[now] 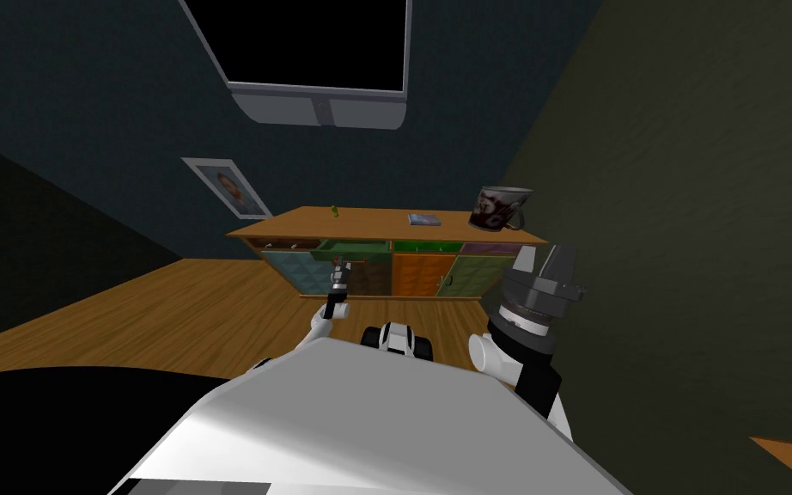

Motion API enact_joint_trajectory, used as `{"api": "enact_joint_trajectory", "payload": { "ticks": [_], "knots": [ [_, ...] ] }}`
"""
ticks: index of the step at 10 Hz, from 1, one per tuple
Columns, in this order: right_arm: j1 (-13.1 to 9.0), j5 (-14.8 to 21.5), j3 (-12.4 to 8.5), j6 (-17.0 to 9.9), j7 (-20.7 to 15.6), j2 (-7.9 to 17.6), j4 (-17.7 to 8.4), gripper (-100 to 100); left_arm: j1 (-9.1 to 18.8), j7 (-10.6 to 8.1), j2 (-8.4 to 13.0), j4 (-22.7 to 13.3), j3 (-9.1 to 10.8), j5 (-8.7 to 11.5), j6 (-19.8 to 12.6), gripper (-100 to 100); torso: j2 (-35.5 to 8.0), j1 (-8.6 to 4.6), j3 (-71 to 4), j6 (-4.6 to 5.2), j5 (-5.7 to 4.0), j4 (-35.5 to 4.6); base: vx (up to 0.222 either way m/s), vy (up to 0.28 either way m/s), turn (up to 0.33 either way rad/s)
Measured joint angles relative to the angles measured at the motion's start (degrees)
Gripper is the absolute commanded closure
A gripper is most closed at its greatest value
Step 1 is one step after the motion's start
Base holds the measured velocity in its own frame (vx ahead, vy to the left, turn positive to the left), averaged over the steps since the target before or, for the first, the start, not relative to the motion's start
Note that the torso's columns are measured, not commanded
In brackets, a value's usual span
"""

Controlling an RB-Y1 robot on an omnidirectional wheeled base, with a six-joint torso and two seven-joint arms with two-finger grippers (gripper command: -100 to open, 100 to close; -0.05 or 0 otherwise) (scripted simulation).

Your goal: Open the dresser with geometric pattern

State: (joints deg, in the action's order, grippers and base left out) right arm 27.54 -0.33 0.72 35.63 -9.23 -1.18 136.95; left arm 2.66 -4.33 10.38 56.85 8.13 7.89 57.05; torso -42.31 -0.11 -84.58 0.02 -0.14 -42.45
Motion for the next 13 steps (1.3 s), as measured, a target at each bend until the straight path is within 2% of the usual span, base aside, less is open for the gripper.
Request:
{"api": "enact_joint_trajectory", "payload": {
  "ticks": [5,7,8,13],
  "knots": [
    [0.0,0.0,0.0,0.0,0.0,0.0,0.0,0,4.0,-0.86,1.8,-0.5,0.59,0.5,-4.9,-100,-0.6,-0.19,0.3,-0.10,-0.25,-0.4,-0.048,-0.018,0.008],
    [0.0,0.0,0.0,0.0,0.0,0.0,0.0,0,4.0,-1.06,2.0,0.9,0.71,0.6,-6.8,-100,-0.7,-0.28,0.4,-0.13,-0.33,-0.5,-0.012,-0.007,0.004],
    [0.0,0.0,0.0,0.0,0.0,0.0,0.0,0,3.9,-1.03,2.0,0.8,0.67,0.6,-7.1,0,-0.6,-0.23,0.4,-0.08,-0.23,-0.4,0.000,0.000,0.000],
    [0.0,0.0,0.0,0.0,0.0,0.0,0.0,0,3.3,-1.01,1.8,0.2,0.55,0.5,-7.7,0,-0.1,0.03,0.1,-0.02,0.06,0.0,0.000,0.000,0.000]
  ]
}}
